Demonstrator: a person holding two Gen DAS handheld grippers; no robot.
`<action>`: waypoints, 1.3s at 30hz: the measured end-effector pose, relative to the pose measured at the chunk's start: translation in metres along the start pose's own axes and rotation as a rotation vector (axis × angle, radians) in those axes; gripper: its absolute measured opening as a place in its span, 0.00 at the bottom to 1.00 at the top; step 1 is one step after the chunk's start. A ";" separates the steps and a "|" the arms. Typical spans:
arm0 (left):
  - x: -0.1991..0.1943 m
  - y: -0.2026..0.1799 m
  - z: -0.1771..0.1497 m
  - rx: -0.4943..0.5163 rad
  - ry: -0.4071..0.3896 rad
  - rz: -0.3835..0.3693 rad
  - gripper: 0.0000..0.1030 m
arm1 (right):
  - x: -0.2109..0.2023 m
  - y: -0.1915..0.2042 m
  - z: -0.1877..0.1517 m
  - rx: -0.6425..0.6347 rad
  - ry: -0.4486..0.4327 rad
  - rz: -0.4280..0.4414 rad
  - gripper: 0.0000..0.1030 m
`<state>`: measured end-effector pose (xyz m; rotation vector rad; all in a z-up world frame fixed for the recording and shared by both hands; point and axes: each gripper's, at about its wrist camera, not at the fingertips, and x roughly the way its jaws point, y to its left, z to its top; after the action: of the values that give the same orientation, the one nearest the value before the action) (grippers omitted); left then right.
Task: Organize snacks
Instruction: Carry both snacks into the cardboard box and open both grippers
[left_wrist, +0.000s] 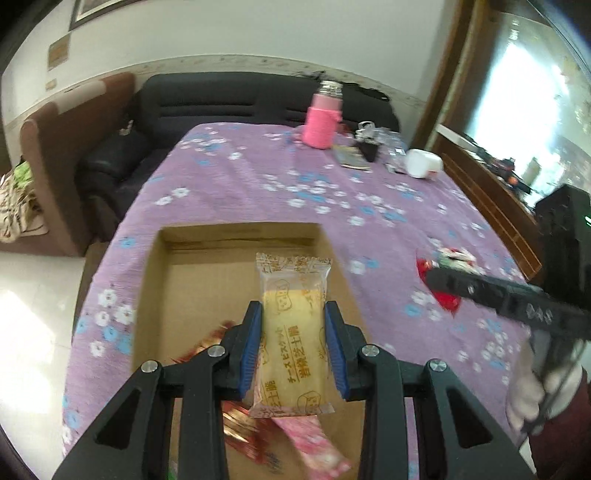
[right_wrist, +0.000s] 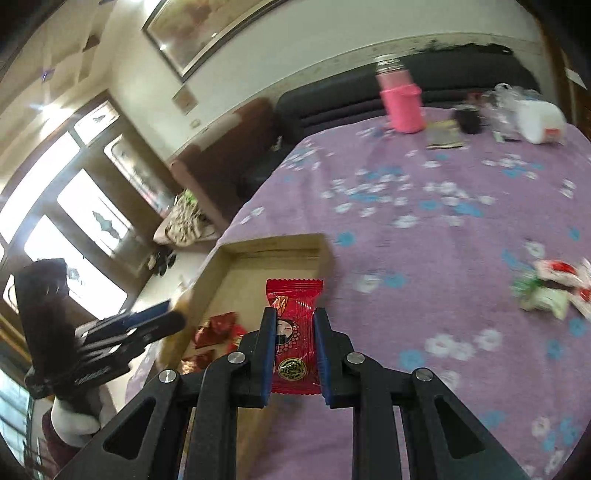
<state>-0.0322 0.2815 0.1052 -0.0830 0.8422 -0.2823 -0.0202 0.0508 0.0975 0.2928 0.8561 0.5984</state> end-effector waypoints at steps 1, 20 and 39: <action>0.006 0.008 0.003 -0.013 0.008 0.008 0.32 | 0.009 0.006 0.001 -0.010 0.012 0.002 0.21; 0.063 0.082 0.009 -0.209 0.067 0.008 0.43 | 0.134 0.030 0.011 -0.038 0.168 -0.051 0.23; -0.096 -0.051 0.010 -0.089 -0.277 -0.093 0.93 | -0.029 -0.006 -0.002 0.025 -0.103 -0.070 0.32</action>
<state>-0.0961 0.2590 0.1911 -0.2397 0.5758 -0.3125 -0.0346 0.0288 0.1113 0.3122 0.7720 0.5038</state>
